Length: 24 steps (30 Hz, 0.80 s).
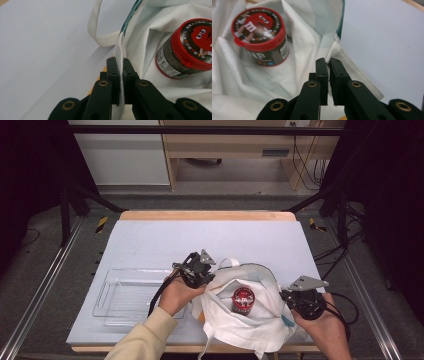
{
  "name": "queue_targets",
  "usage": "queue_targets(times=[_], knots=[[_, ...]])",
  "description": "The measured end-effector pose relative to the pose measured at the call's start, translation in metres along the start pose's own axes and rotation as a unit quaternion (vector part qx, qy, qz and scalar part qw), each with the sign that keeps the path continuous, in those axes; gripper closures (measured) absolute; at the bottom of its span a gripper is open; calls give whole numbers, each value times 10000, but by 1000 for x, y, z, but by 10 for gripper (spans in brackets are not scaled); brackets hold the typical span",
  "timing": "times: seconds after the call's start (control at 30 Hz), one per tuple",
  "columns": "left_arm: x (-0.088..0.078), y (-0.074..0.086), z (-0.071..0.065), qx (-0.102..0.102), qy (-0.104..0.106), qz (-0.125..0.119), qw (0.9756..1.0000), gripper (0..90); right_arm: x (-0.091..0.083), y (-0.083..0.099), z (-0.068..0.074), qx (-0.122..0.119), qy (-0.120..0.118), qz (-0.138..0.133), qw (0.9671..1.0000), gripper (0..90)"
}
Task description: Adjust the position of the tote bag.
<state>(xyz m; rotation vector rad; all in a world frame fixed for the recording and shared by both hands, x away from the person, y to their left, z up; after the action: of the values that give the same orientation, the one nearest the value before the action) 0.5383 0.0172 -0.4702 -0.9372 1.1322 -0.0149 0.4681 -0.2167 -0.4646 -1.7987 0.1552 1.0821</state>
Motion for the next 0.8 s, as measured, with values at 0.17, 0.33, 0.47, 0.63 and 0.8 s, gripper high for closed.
queue_targets(times=[0.17,0.33,0.47,0.63,0.8], knots=[[-1,0,2,5,-9,18,10000,875,-4,4,-21,153,156,46,9998,881],[7,2,4,-60,-10,109,9999,874,9,12,-32,275,178,149,9994,881],[15,4,5,-90,-58,244,9996,873,22,24,-36,431,105,248,9987,881],[25,12,5,44,-152,500,9986,866,37,38,-36,584,-106,253,9979,877],[15,9,6,-16,-233,223,9995,722,25,30,-35,574,-150,-113,9982,771]])
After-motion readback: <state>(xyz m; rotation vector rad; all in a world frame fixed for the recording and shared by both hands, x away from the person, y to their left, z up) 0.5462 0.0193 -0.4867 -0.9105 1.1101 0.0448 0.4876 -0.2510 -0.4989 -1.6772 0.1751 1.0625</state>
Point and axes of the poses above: each handheld gripper's, and its own axes: x roughly forward along the jaws, y roughly out of its underside, z roughly to its left, the point moved 10 cm from there along x, roughly forward along the jaws, and after that the axes turned 4 degrees about -y, right-handed, at the moved point
